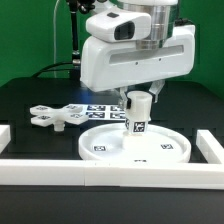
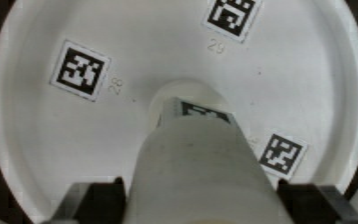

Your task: Assemble round table

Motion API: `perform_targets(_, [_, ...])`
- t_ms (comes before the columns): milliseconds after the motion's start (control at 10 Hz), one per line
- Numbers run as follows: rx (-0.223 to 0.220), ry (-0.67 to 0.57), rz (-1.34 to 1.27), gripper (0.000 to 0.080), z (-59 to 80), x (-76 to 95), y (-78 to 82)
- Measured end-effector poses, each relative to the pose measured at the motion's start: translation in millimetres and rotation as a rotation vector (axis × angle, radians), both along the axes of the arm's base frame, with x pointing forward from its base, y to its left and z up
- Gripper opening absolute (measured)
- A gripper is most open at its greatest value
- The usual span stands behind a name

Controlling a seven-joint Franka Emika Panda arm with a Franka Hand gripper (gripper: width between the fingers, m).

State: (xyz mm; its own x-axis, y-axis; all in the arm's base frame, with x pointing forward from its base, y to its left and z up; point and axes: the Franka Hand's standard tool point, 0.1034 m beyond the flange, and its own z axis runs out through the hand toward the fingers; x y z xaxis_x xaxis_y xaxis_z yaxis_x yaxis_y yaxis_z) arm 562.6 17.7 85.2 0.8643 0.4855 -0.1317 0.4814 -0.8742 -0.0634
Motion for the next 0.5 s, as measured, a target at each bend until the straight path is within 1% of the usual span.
perform_targets(400, [-0.004, 0.000, -0.036, 0.0406, 0.0, 0.0, 0.1])
perform_targets(500, [-0.008, -0.001, -0.095, 0.0406, 0.0, 0.3, 0.1])
